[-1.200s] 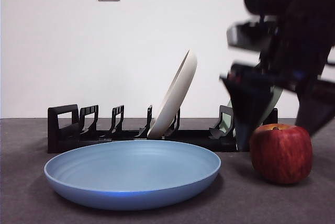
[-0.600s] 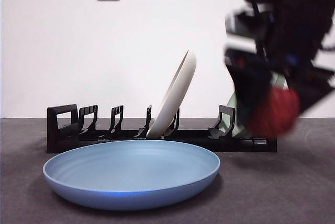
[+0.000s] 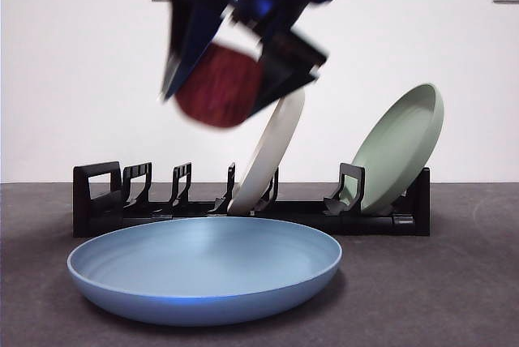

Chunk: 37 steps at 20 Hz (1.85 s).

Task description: Take the blue plate from the plate rack,put the plate on the table,take the apple from the table,put the apple in the plate

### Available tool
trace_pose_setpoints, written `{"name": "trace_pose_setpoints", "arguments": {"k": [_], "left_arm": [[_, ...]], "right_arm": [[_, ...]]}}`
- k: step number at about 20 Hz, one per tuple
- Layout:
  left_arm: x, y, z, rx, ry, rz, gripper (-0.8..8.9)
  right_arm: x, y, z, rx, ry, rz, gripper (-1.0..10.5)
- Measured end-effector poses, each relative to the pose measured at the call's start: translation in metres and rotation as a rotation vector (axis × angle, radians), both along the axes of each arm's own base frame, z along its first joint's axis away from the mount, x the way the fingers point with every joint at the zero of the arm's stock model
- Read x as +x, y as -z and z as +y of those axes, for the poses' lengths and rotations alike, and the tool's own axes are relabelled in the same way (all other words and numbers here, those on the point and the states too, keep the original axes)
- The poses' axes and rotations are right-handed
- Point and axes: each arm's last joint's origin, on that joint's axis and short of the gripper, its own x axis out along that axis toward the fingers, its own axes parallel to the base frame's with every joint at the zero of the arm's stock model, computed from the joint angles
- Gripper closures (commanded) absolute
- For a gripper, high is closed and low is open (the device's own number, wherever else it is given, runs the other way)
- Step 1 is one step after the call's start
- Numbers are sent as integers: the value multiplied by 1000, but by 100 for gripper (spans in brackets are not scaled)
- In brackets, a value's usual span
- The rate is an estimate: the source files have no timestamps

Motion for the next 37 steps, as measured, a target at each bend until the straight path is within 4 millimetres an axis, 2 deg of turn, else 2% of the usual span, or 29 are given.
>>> {"name": "trace_pose_setpoints", "arguments": {"k": [3,6,8,10,11,14,15,20,22,26,30,32,35,37], "left_arm": [[0,2,0,18,0,8,436],[0,4,1,42,0,18,436],[-1,5,1,51,0,22,436],[-1,6,2,61,-1,26,436],[-1,6,2,64,-1,27,436],[-1,7,2,71,-3,38,436],[-1,8,2,77,-3,42,436],[-1,9,3,68,-9,56,436],[-1,10,3,72,-10,62,436],[-1,11,3,75,-11,69,437],[1,16,-2,117,-17,106,442],[5,17,-11,140,-22,125,471],[12,22,-28,201,-24,150,838],[16,24,-38,228,-25,161,821]], "right_arm": [[6,37,17,-98,-4,53,959],[10,74,23,-243,21,100,958],[11,89,24,-287,20,133,958],[11,89,24,-290,20,135,897],[11,89,24,-290,20,136,790],[10,89,25,-292,15,135,343],[9,89,25,-294,14,135,309],[8,87,24,-299,14,142,317],[5,71,21,-270,17,119,317],[-12,6,1,-149,25,16,320],[-33,-47,-30,-76,32,-82,333],[-44,-70,-50,-61,67,-148,449],[-58,-92,-78,-66,110,-197,762],[-66,-101,-94,-71,124,-206,968]]}}
